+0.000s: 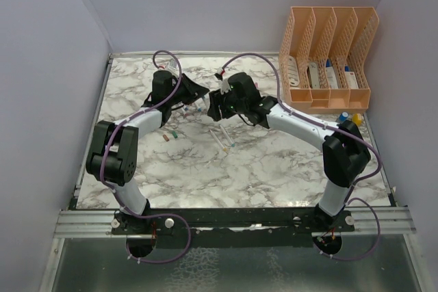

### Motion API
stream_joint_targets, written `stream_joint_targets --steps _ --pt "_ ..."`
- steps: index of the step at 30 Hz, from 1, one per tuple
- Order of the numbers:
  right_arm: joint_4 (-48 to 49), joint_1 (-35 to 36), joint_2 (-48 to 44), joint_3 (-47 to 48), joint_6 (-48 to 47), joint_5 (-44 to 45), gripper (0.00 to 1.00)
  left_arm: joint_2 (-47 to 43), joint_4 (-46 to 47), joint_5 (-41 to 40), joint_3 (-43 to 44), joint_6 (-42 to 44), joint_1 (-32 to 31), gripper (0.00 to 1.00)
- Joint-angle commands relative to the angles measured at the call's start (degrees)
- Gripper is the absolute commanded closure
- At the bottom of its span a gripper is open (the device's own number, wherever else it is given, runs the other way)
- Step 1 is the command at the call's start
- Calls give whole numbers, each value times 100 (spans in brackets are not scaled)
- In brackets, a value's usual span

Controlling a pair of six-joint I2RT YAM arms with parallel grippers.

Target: Open the pen caps

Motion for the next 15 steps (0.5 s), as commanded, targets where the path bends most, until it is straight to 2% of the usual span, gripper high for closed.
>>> stream_joint_targets --steps 1,6,12,15 --pt "116 44 -195 117 -28 34 35 -103 82 149 -93 83 -19 100" --pt "3 43 7 312 -35 -59 29 -418 82 218 -152 78 -32 100" --pt "-99 44 309 602 -4 -211 29 -624 65 233 -223 105 -117 100" --pt "-121 44 428 746 12 -273 33 -685 42 245 -280 109 -161 100"
